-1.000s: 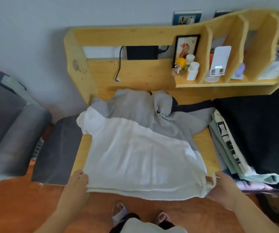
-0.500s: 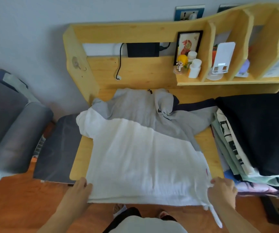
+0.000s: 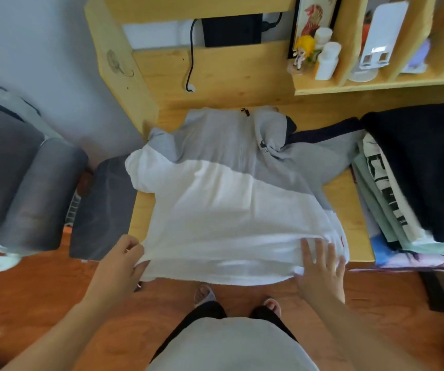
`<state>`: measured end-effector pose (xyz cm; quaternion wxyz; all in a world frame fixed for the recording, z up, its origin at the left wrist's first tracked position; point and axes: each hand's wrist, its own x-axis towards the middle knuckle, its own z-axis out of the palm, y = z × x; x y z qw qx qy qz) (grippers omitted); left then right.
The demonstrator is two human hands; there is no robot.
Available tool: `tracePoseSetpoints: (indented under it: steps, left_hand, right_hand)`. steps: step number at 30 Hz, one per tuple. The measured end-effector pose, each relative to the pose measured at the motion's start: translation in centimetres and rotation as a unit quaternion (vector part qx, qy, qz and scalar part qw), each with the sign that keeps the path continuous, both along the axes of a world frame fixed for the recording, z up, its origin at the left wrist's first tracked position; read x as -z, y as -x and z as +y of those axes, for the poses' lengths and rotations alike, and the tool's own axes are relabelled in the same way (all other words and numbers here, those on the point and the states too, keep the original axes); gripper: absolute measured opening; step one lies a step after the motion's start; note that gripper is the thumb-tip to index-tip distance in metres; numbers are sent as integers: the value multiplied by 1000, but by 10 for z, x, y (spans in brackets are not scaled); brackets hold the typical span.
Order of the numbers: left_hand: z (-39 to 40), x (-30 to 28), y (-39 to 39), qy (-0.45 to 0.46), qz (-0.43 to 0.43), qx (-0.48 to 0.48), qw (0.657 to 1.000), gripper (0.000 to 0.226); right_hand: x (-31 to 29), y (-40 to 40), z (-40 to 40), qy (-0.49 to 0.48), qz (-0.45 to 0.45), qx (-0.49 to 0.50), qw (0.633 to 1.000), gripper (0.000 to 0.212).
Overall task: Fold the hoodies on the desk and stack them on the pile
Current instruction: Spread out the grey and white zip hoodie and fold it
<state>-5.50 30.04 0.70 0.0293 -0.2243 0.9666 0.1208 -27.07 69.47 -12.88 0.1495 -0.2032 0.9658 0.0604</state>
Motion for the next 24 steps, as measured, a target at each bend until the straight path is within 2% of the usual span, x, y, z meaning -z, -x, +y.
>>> tracePoseSetpoints:
  steps: [4, 7, 9, 12, 14, 15, 17, 18, 20, 21, 24]
  left_hand:
    - [1, 5, -21, -14, -41, 11, 999, 36]
    - [1, 15, -29, -4, -86, 25, 996, 42]
    - [3, 22, -30, 34, -103, 38, 993, 38]
    - [8, 31, -30, 75, -128, 60, 987, 39]
    - [9, 42, -33, 96, -163, 93, 978, 45]
    - [9, 51, -36, 105, -184, 117, 970, 46]
    - [10, 63, -42, 110, -223, 162, 955, 40]
    - [11, 65, -41, 115, -232, 175, 950, 33]
    - [10, 62, -27, 110, -217, 167, 955, 35]
    - [7, 58, -11, 108, -183, 148, 966, 36]
    - [-13, 50, 59, 71, -71, 81, 992, 28]
  right_hand:
    - [-23, 19, 11, -38, -16, 26, 999, 96]
    - [-44, 30, 28, 52, 5, 79, 996, 67]
    - [-54, 32, 45, 141, 40, 96, 985, 65]
    - [-59, 21, 77, 187, 104, -2, 977, 61]
    - [-57, 18, 95, 128, 83, -118, 981, 67]
    - [-53, 18, 100, 86, 54, -183, 978, 62]
    - [-39, 24, 110, 35, 32, -296, 954, 25]
    - [-36, 30, 108, 30, 27, -322, 946, 23]
    - [-30, 49, 90, 43, 2, -333, 942, 37]
    - [-34, 63, 72, 62, 6, -323, 944, 37]
    - [-67, 114, -11, 145, 4, -171, 975, 24]
